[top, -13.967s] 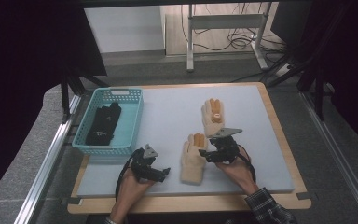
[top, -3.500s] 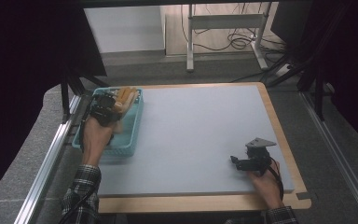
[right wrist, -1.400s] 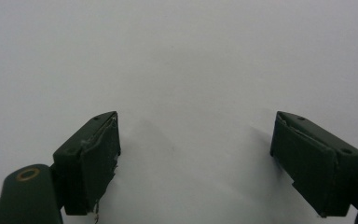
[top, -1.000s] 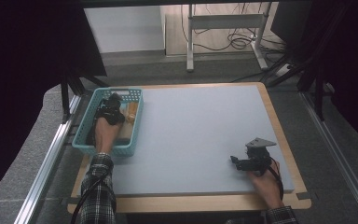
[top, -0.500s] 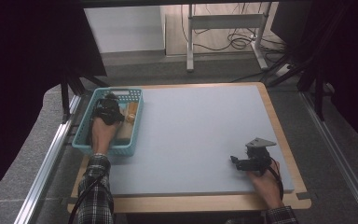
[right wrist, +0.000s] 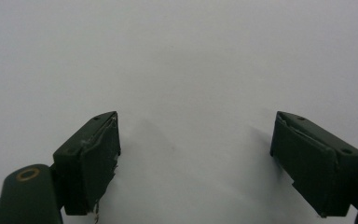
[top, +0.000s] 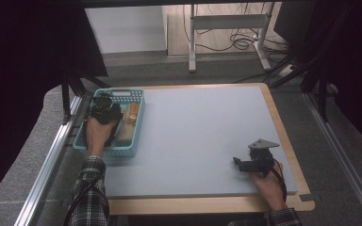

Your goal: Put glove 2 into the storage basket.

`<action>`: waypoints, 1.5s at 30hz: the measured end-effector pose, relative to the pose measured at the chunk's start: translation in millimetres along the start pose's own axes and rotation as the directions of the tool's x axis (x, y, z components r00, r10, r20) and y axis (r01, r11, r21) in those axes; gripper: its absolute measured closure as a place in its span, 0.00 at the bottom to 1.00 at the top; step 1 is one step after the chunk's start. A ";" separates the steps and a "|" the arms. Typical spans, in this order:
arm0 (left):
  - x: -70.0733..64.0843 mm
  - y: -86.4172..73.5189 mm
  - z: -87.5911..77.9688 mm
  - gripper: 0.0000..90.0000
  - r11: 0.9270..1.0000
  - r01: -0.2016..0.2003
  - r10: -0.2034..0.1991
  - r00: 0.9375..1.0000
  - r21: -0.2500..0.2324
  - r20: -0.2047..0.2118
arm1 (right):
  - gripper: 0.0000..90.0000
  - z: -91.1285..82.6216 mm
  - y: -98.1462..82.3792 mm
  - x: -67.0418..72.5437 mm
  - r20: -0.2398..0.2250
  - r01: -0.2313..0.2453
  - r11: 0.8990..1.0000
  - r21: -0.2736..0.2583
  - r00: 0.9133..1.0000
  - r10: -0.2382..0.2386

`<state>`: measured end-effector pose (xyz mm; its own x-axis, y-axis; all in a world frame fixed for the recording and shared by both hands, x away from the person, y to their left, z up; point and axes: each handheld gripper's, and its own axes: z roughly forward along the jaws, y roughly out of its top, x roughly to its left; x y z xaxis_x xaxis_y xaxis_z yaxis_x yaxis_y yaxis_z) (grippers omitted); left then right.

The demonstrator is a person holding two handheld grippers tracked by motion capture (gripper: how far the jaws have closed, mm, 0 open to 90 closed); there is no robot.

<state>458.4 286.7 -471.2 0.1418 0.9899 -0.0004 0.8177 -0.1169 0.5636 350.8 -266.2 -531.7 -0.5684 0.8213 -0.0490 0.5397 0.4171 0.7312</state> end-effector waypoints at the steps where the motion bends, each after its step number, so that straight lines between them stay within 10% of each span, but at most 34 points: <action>1: 0.4 -0.5 -1.2 0.35 1.000 0.001 -0.001 1.000 -0.002 0.007 | 0.17 0.0 0.0 0.0 0.000 0.000 1.000 0.000 1.000 0.000; 21: 2.5 -14.1 -32.3 0.12 0.994 0.032 -0.012 0.983 -0.107 0.182 | 0.17 -0.1 0.0 0.1 0.001 0.000 1.000 0.000 1.000 0.000; 45: -22.0 -33.3 -57.1 0.02 0.982 -0.064 0.105 0.968 -0.177 0.230 | 0.17 -0.1 0.0 0.2 0.001 0.000 1.000 0.000 1.000 0.000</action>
<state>396.2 273.4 -442.9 0.3512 0.9270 -0.1315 0.6949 -0.1640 0.7001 350.6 -266.2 -531.7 -0.5680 0.8215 -0.0500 0.5395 0.4176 0.7311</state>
